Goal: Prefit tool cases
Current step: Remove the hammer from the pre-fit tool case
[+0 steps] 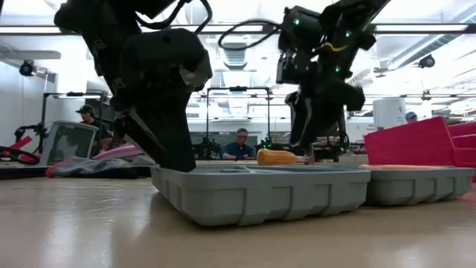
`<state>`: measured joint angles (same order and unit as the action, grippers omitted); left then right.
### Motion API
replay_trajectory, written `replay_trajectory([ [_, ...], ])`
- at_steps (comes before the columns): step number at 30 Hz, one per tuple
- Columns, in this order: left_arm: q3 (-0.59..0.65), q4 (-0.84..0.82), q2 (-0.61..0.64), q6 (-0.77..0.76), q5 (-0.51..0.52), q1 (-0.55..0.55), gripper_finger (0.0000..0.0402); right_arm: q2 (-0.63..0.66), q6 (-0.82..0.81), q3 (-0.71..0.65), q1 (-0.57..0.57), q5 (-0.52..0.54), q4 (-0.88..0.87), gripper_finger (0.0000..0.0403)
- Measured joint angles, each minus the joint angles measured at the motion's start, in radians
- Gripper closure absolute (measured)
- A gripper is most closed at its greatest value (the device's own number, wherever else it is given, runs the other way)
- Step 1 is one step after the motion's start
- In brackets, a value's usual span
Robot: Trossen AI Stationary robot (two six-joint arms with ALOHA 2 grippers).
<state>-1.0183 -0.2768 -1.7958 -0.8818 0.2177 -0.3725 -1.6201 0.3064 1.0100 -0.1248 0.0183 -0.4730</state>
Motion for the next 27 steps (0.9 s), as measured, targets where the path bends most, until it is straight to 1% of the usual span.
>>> replay_trajectory([
  [8, 0.000, 0.000, 0.010, 0.005, 0.000, 0.000, 0.0237, -0.060, 0.046, 0.000, 0.000, 0.008, 0.025, 0.0193],
  [11, 0.000, 0.000, 0.011, 0.005, 0.000, 0.000, 0.0237, -0.080, 0.048, 0.000, -0.005, 0.028, 0.042, 0.0198],
  [19, 0.000, 0.000, 0.011, 0.008, 0.000, -0.001, 0.0237, -0.101, 0.054, 0.000, -0.015, 0.036, 0.068, 0.0202],
  [21, 0.000, 0.000, 0.011, 0.008, 0.000, -0.001, 0.0237, -0.101, 0.055, 0.000, -0.015, 0.036, 0.066, 0.0211],
  [23, 0.000, 0.000, 0.011, 0.009, 0.000, -0.001, 0.0237, -0.101, 0.057, 0.000, -0.015, 0.036, 0.065, 0.0228],
  [27, 0.000, 0.000, 0.011, 0.009, 0.000, -0.001, 0.0237, -0.101, 0.068, 0.000, -0.016, 0.037, 0.058, 0.0280],
])
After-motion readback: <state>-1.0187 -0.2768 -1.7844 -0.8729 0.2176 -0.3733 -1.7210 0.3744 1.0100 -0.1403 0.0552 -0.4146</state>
